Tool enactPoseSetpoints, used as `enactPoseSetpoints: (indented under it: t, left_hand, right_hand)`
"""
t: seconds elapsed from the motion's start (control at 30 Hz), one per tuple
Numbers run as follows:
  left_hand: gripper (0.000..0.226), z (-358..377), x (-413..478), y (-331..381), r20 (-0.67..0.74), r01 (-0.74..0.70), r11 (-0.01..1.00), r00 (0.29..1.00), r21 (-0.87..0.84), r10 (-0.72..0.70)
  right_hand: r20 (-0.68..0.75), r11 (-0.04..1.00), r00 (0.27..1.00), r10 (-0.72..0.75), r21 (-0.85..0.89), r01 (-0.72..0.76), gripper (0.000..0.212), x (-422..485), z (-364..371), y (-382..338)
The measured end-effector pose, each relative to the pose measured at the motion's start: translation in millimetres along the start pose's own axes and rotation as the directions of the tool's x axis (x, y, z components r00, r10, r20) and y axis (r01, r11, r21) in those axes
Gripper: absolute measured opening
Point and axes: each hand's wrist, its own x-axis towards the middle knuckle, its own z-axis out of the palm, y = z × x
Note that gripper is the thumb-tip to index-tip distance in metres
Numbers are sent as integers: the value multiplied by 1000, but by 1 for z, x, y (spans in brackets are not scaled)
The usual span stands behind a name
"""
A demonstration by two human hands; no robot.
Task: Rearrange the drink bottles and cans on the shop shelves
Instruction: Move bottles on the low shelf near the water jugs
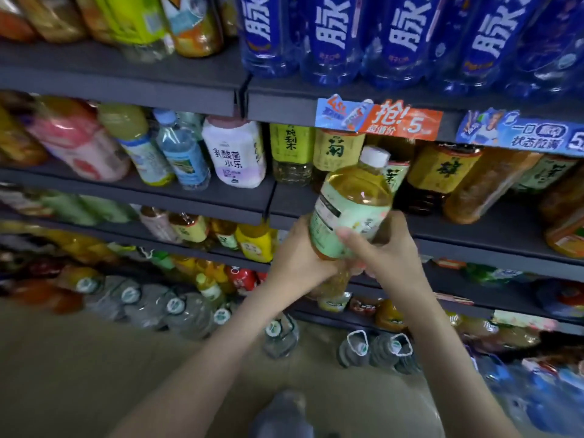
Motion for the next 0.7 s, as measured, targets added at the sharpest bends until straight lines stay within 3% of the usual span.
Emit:
enactPoseSetpoints:
  t: [0.1, 0.2, 0.33, 0.5, 0.6, 0.7]
  left_hand:
    - [45, -29, -19, -18, 103, 175, 921, 984, -349, -148]
    - [48, -51, -29, -31, 192, 275, 841, 959, -465, -208]
    - [76, -79, -24, -53, 289, 354, 845, 924, -402, -249]
    - [64, -111, -10, -89, 343, 372, 871, 903, -321, -259]
    - [58, -125, -4, -113, 302, 287, 927, 930, -242, -209]
    - [70, -131, 0, -132, 199, 165, 983, 969, -79, -147]
  right_hand:
    - [305, 996, 950, 73, 22, -83, 55, 1, 18, -3]
    - [428, 974, 891, 149, 94, -207, 72, -7, 48, -1]
    - [404, 939, 895, 191, 191, -286, 63, -12, 84, -4]
    - [371, 899, 892, 258, 245, -362, 65, -10, 131, 3]
    - [298, 917, 921, 251, 232, -324, 43, -9, 163, 10]
    - [175, 964, 967, 183, 162, -212, 27, -9, 190, 13]
